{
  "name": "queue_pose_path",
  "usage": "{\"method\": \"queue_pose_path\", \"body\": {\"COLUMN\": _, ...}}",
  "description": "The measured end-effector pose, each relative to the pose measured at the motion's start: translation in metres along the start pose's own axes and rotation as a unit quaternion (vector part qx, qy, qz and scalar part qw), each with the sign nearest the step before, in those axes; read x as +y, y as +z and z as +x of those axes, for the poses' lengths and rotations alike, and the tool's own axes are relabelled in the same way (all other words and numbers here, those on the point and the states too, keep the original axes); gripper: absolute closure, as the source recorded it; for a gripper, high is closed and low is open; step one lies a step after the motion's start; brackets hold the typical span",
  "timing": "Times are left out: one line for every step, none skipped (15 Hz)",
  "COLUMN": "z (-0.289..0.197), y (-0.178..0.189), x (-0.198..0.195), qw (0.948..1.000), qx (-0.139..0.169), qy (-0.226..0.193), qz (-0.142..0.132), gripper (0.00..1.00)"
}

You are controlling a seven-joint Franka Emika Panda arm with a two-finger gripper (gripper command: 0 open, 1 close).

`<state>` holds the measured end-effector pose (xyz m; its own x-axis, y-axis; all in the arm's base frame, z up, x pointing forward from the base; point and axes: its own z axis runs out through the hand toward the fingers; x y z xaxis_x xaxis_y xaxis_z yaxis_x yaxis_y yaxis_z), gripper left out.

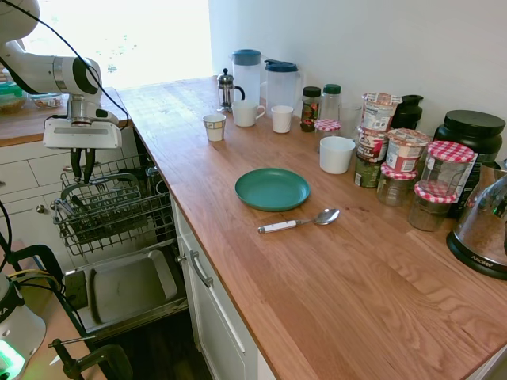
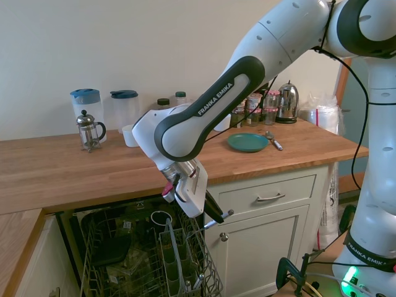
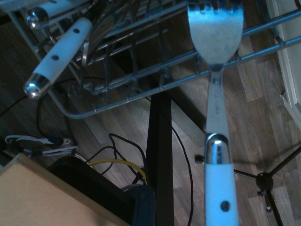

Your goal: Put the fork in the dishwasher

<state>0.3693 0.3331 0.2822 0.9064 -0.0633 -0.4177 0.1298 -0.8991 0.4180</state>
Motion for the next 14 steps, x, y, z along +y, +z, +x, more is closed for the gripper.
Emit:
{"method": "queue_pose_path", "body": {"z": 0.002, "y": 0.0, "x": -0.002, "qw": 1.0, "qx": -0.005, "qy": 0.001, "qz": -0.007, "gripper": 1.0}}
{"method": "queue_pose_path", "body": {"z": 0.005, "y": 0.001, "x": -0.004, "qw": 0.9999, "qx": -0.009, "qy": 0.002, "qz": -0.015, "gripper": 1.0}}
{"method": "queue_pose_path", "body": {"z": 0.008, "y": 0.001, "x": -0.006, "qw": 0.9997, "qx": -0.011, "qy": 0.003, "qz": -0.02, "gripper": 1.0}}
{"method": "queue_pose_path", "body": {"z": 0.012, "y": 0.001, "x": -0.008, "qw": 0.9997, "qx": -0.012, "qy": 0.004, "qz": -0.023, "gripper": 1.0}}
{"method": "queue_pose_path", "body": {"z": 0.015, "y": 0.001, "x": -0.01, "qw": 0.9996, "qx": -0.013, "qy": 0.009, "qz": -0.023, "gripper": 1.0}}
{"method": "queue_pose_path", "body": {"z": 0.022, "y": -0.002, "x": -0.013, "qw": 0.9996, "qx": -0.012, "qy": 0.018, "qz": -0.02, "gripper": 1.0}}
{"method": "queue_pose_path", "body": {"z": 0.022, "y": -0.002, "x": -0.013, "qw": 0.9995, "qx": -0.013, "qy": 0.018, "qz": -0.022, "gripper": 1.0}}
{"method": "queue_pose_path", "body": {"z": 0.022, "y": -0.001, "x": -0.014, "qw": 0.9994, "qx": -0.015, "qy": 0.017, "qz": -0.027, "gripper": 1.0}}
{"method": "queue_pose_path", "body": {"z": 0.024, "y": 0.0, "x": -0.017, "qw": 0.9991, "qx": -0.018, "qy": 0.016, "qz": -0.034, "gripper": 1.0}}
{"method": "queue_pose_path", "body": {"z": 0.026, "y": 0.001, "x": -0.02, "qw": 0.9988, "qx": -0.022, "qy": 0.016, "qz": -0.04, "gripper": 1.0}}
{"method": "queue_pose_path", "body": {"z": 0.028, "y": 0.001, "x": -0.023, "qw": 0.9985, "qx": -0.026, "qy": 0.018, "qz": -0.045, "gripper": 1.0}}
{"method": "queue_pose_path", "body": {"z": 0.031, "y": 0.002, "x": -0.027, "qw": 0.9981, "qx": -0.031, "qy": 0.019, "qz": -0.049, "gripper": 1.0}}
{"method": "queue_pose_path", "body": {"z": 0.034, "y": 0.004, "x": -0.031, "qw": 0.9975, "qx": -0.037, "qy": 0.022, "qz": -0.056, "gripper": 1.0}}
{"method": "queue_pose_path", "body": {"z": 0.038, "y": 0.006, "x": -0.035, "qw": 0.9967, "qx": -0.044, "qy": 0.024, "qz": -0.064, "gripper": 1.0}}
